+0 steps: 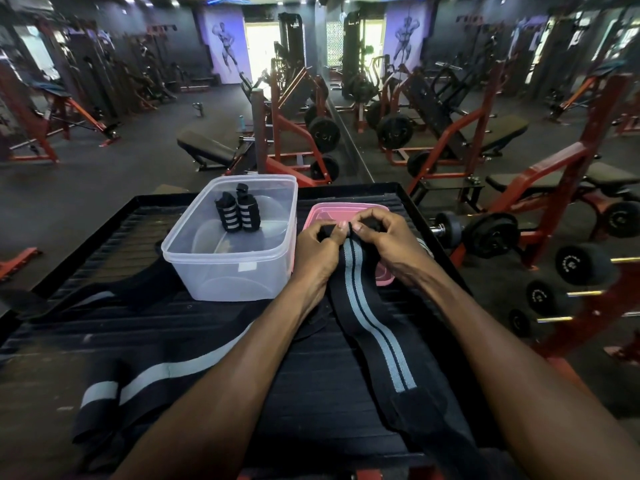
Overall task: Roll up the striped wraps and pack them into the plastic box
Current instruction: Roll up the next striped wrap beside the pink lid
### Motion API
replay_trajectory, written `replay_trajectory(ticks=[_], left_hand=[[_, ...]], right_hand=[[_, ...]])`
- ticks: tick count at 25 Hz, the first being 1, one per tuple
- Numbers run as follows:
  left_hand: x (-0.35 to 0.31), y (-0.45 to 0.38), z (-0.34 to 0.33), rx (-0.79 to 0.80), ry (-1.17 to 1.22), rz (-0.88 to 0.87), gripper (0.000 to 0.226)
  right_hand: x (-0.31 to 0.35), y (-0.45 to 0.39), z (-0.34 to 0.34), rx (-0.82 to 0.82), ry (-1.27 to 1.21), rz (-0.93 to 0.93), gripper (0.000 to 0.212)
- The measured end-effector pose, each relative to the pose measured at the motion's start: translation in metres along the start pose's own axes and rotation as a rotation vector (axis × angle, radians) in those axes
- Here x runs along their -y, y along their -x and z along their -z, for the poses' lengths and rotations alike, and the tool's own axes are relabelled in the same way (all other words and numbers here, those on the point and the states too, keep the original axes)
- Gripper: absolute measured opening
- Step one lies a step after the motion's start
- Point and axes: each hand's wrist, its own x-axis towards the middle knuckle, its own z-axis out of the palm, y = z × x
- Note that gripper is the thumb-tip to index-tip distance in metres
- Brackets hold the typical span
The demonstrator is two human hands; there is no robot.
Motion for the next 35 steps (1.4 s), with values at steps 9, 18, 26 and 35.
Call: replay_trajectory(ticks=[9,18,26,35], left_hand=[[0.0,-0.001,0.001,0.039,0.046,0.081,0.018],[0.0,-0.001,-0.001,0.008,0.101,0.057,0.024],[0.0,-0.001,0.003,0.045,0.176,0.076,0.006],[-0.003,0.001,0.001,0.091,0.147,0.118,0.012]], right_hand=[[0.004,0.001,-0.001,-0.043,0.091,0.038,0.001],[0.003,-0.001,0.0,-0.006,0.223,0.013,0.008],[0.01,0.003,-0.001,0.022,0.075,-0.009,0.002],[0.008,0.0,0.003,0.023,0.172,0.081,0.005]])
